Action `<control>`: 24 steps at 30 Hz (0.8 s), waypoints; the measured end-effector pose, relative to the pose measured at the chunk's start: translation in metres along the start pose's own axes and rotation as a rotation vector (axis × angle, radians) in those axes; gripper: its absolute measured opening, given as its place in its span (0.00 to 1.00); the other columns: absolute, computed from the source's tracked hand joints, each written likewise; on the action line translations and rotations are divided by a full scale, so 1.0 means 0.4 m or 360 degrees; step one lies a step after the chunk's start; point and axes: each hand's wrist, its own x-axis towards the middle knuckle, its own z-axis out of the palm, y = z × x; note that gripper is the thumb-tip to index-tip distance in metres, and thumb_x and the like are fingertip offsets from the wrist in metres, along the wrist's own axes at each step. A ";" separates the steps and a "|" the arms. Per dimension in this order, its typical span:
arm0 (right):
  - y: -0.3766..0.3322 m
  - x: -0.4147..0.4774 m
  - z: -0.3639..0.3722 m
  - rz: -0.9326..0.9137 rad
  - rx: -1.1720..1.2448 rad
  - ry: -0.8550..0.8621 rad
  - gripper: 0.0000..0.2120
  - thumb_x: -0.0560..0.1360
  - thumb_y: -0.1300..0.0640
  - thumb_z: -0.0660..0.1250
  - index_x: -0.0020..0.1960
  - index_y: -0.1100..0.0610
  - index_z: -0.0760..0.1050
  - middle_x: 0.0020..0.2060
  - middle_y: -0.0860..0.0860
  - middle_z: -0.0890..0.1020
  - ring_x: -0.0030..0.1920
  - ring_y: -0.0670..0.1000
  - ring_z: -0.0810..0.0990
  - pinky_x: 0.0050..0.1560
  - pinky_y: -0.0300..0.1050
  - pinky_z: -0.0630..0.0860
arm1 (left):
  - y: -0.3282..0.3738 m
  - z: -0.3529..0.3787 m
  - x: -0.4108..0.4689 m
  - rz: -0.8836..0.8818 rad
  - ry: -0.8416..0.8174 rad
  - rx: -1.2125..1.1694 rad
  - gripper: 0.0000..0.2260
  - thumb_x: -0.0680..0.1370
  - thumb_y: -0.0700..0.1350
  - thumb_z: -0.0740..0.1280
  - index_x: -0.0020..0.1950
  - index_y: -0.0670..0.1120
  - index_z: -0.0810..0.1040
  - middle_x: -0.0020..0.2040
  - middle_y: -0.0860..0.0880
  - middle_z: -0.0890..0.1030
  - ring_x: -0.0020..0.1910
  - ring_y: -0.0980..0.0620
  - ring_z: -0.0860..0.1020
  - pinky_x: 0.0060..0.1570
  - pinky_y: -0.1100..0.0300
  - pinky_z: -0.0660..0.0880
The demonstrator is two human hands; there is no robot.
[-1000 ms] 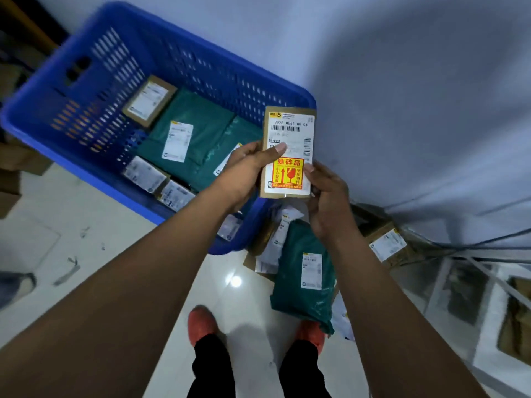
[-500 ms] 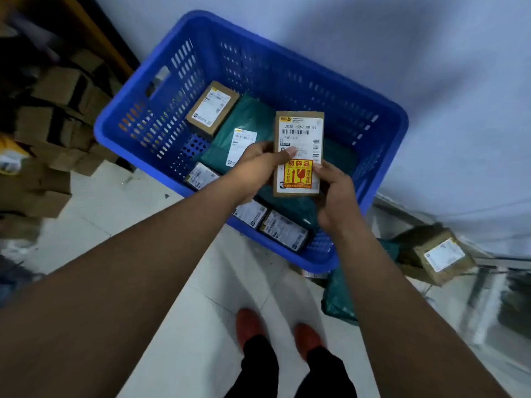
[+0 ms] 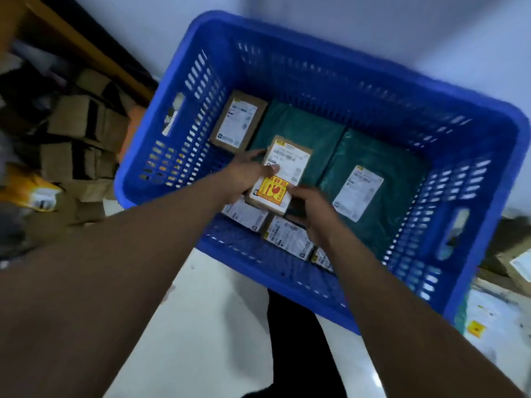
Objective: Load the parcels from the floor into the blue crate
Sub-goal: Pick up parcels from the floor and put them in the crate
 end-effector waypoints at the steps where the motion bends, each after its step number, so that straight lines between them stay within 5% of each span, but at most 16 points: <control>1: 0.008 0.036 0.032 0.0051 -0.0041 -0.0024 0.12 0.81 0.55 0.66 0.62 0.58 0.77 0.50 0.53 0.86 0.48 0.53 0.84 0.52 0.51 0.81 | 0.005 -0.042 0.030 -0.0049 -0.0054 0.0095 0.26 0.77 0.42 0.75 0.73 0.48 0.71 0.61 0.44 0.84 0.53 0.45 0.85 0.55 0.45 0.82; 4: 0.029 0.132 0.137 0.0200 -0.0123 -0.0118 0.11 0.79 0.54 0.68 0.59 0.58 0.79 0.52 0.56 0.86 0.49 0.54 0.83 0.49 0.49 0.80 | 0.020 -0.159 0.083 -0.0241 -0.0066 0.0332 0.19 0.79 0.39 0.71 0.69 0.47 0.73 0.59 0.47 0.83 0.55 0.45 0.82 0.59 0.45 0.78; 11: 0.079 0.256 0.330 0.0537 -0.0315 -0.0312 0.13 0.81 0.52 0.66 0.62 0.57 0.77 0.52 0.54 0.84 0.49 0.54 0.82 0.50 0.52 0.80 | -0.039 -0.308 0.186 -0.0518 0.0029 0.0470 0.28 0.80 0.34 0.68 0.79 0.43 0.63 0.69 0.40 0.77 0.61 0.42 0.79 0.60 0.44 0.77; 15: 0.081 0.309 0.383 0.0602 -0.0225 -0.0266 0.16 0.81 0.51 0.65 0.65 0.58 0.75 0.60 0.59 0.81 0.58 0.60 0.80 0.41 0.54 0.83 | -0.069 -0.338 0.250 -0.0419 -0.0007 0.0900 0.24 0.77 0.32 0.71 0.72 0.44 0.72 0.67 0.41 0.79 0.63 0.41 0.79 0.63 0.43 0.77; 20: 0.108 0.356 0.400 0.0548 -0.0348 -0.0090 0.20 0.81 0.42 0.63 0.61 0.58 0.77 0.54 0.59 0.83 0.50 0.60 0.82 0.43 0.60 0.84 | -0.133 -0.366 0.294 -0.0345 0.0043 0.0982 0.18 0.78 0.34 0.70 0.67 0.44 0.76 0.62 0.44 0.81 0.60 0.44 0.79 0.61 0.46 0.78; 24: 0.116 0.371 0.435 0.0256 -0.0690 0.0220 0.21 0.82 0.43 0.62 0.55 0.60 0.80 0.43 0.55 0.80 0.43 0.57 0.80 0.37 0.44 0.73 | -0.166 -0.364 0.307 -0.0138 0.0149 0.1012 0.19 0.80 0.34 0.66 0.71 0.44 0.73 0.66 0.43 0.79 0.63 0.44 0.78 0.59 0.53 0.75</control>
